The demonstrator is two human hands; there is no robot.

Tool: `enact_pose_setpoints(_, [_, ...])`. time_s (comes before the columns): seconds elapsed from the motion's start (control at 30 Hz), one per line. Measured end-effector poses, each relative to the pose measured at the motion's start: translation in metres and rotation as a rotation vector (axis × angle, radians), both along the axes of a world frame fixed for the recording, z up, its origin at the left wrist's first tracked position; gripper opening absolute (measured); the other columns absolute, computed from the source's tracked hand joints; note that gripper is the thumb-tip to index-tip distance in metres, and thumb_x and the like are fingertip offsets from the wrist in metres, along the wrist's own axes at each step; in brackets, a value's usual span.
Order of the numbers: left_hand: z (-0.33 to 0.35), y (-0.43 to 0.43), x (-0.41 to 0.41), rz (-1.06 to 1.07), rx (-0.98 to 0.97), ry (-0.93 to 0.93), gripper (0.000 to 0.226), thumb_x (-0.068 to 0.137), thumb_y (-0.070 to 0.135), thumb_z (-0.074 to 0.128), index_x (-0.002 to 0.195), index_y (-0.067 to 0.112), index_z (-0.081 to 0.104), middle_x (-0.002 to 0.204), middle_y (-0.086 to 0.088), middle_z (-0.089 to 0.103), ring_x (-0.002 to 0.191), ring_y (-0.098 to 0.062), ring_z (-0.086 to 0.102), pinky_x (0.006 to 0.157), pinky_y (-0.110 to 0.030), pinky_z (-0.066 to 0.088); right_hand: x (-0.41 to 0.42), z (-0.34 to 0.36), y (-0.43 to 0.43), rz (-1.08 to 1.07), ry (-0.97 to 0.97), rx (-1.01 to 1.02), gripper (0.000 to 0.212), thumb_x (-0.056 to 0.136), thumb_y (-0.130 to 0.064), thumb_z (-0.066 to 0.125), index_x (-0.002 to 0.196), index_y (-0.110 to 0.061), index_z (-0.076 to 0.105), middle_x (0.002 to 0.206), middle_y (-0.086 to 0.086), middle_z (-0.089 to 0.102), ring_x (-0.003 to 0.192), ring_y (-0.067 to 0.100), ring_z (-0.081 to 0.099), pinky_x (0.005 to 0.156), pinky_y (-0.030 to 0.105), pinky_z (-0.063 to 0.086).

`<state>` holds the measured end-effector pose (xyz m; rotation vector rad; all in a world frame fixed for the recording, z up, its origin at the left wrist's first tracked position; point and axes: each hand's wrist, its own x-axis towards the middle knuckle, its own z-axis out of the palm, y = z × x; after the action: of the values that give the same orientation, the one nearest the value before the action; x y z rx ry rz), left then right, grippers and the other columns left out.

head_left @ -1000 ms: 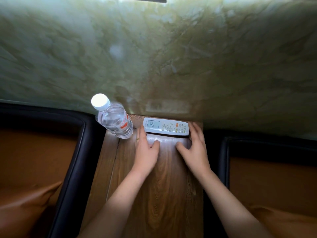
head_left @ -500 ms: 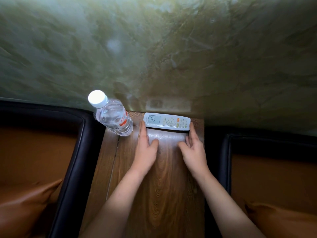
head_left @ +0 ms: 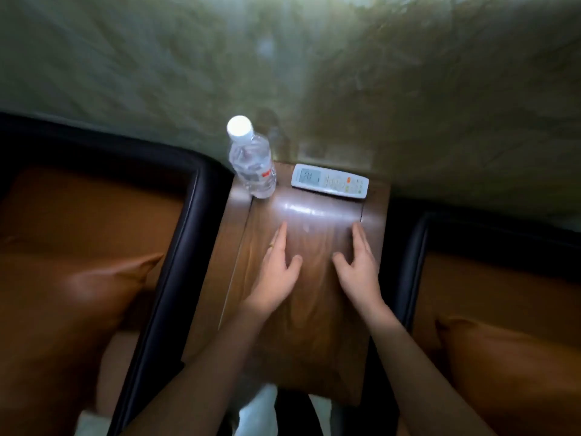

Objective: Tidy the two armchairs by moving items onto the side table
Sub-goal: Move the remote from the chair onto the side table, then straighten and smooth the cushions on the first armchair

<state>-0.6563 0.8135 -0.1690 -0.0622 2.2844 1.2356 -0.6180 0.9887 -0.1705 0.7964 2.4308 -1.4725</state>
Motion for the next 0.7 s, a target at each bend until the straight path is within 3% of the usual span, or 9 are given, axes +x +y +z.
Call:
enact_pose_setpoints(0.07, [0.014,-0.022,0.028,0.011,-0.029,-0.028,0.071,0.098,0.011,0.056,0.160,0.017,0.021,0.164,-0.006,0.028,0.149,-0.019,0.030,0.122,-0.042,0.028,0.017,0.011,-0.021,0.116,-0.051,0.009,0.074,0.096,-0.015,0.059,0.160,-0.016,0.023,0.167,0.000,0.022,0.153,0.010,0.018,0.118,0.018,0.010])
enact_pose_setpoints(0.13, [0.030,-0.048,0.055,0.061,-0.059,-0.055,0.064,0.097,0.008,0.054,0.156,0.015,0.032,0.156,-0.007,0.041,0.140,-0.018,0.044,0.117,-0.039,0.037,0.031,0.019,-0.046,0.225,-0.100,-0.010,0.072,0.095,-0.017,0.060,0.159,-0.016,0.026,0.165,0.003,0.028,0.152,0.015,0.024,0.117,0.019,0.014])
enact_pose_setpoints(0.27, [0.054,-0.120,0.121,0.048,-0.072,-0.106,0.048,0.097,0.007,0.055,0.144,0.018,0.052,0.130,-0.003,0.064,0.120,-0.016,0.060,0.106,-0.036,0.048,0.060,0.034,-0.101,0.293,-0.184,-0.045,0.065,0.095,-0.016,0.061,0.155,-0.014,0.036,0.157,0.009,0.042,0.143,0.024,0.042,0.119,0.039,0.033])
enact_pose_setpoints(0.4, [0.073,-0.209,0.189,0.104,-0.146,-0.143,0.043,0.100,0.012,0.053,0.142,0.021,0.054,0.134,0.004,0.062,0.119,-0.007,0.056,0.100,-0.021,0.044,0.095,0.051,-0.166,0.346,-0.135,-0.048,0.055,0.097,-0.006,0.061,0.149,0.000,0.043,0.146,0.021,0.052,0.134,0.034,0.052,0.117,0.038,0.035])
enact_pose_setpoints(0.5, [0.088,-0.277,0.231,0.191,-0.167,-0.133,0.041,0.101,0.014,0.049,0.141,0.023,0.056,0.132,0.008,0.062,0.115,-0.011,0.060,0.089,-0.016,0.044,0.124,0.070,-0.223,0.438,-0.134,-0.072,0.048,0.096,0.000,0.060,0.142,0.003,0.049,0.140,0.024,0.055,0.132,0.039,0.051,0.114,0.050,0.037])
enact_pose_setpoints(0.6, [0.105,-0.343,0.273,0.292,-0.153,-0.093,0.036,0.100,0.012,0.051,0.133,0.022,0.060,0.127,0.005,0.065,0.108,-0.011,0.063,0.082,-0.009,0.043,0.165,0.091,-0.289,0.602,-0.113,-0.016,0.045,0.093,-0.002,0.058,0.138,-0.002,0.056,0.139,0.016,0.058,0.132,0.033,0.052,0.113,0.046,0.039])
enact_pose_setpoints(0.7, [0.118,-0.413,0.319,0.316,-0.120,-0.041,0.031,0.099,0.010,0.053,0.126,0.020,0.063,0.122,0.003,0.067,0.098,-0.001,0.062,0.076,0.003,0.038,0.228,0.111,-0.362,0.600,-0.125,-0.019,0.050,0.097,-0.008,0.060,0.146,-0.005,0.048,0.147,0.012,0.052,0.136,0.027,0.049,0.114,0.030,0.034])
